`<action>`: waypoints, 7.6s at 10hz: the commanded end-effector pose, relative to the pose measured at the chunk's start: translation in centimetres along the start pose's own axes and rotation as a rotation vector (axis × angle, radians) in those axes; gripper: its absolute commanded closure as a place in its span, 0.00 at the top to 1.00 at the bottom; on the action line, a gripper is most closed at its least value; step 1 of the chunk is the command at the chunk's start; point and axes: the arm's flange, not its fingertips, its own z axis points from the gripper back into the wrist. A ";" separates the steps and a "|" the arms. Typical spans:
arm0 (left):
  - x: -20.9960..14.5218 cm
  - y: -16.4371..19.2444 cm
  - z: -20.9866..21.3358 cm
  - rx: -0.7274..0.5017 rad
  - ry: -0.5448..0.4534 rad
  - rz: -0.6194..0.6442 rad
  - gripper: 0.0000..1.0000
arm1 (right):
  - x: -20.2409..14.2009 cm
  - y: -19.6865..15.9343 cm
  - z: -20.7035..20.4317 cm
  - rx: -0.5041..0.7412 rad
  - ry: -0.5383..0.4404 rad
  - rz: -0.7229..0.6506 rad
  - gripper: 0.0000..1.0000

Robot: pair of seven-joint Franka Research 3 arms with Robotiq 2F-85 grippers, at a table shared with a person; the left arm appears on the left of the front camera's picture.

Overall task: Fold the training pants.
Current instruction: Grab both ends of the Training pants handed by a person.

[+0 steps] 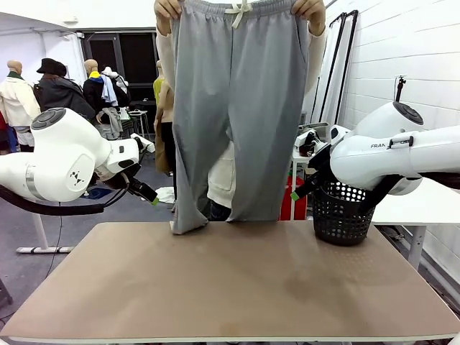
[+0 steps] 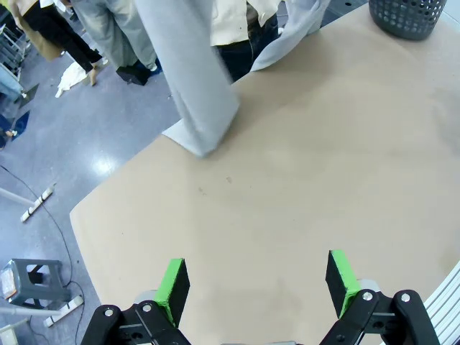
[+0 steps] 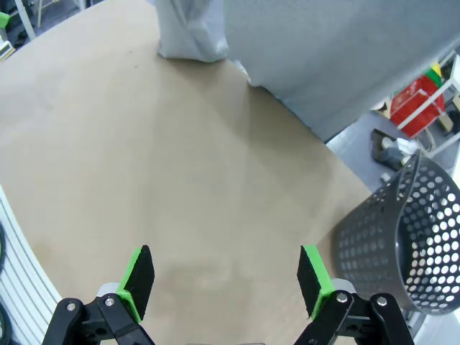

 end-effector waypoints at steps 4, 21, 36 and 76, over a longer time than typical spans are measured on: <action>0.0 0.1 0.1 0.008 0.005 0.002 1.00 | -0.1 0.0 -0.1 0.004 0.004 0.000 1.00; 0.0 0.1 0.1 0.008 0.005 0.002 1.00 | -0.1 0.0 -0.1 0.004 0.004 0.000 1.00; 0.0 0.1 0.1 0.008 0.005 0.002 1.00 | -0.1 0.0 -0.1 0.004 0.004 0.000 1.00; 0.0 0.1 0.1 0.008 0.005 0.002 1.00 | -0.1 0.0 -0.1 0.004 0.004 0.000 1.00</action>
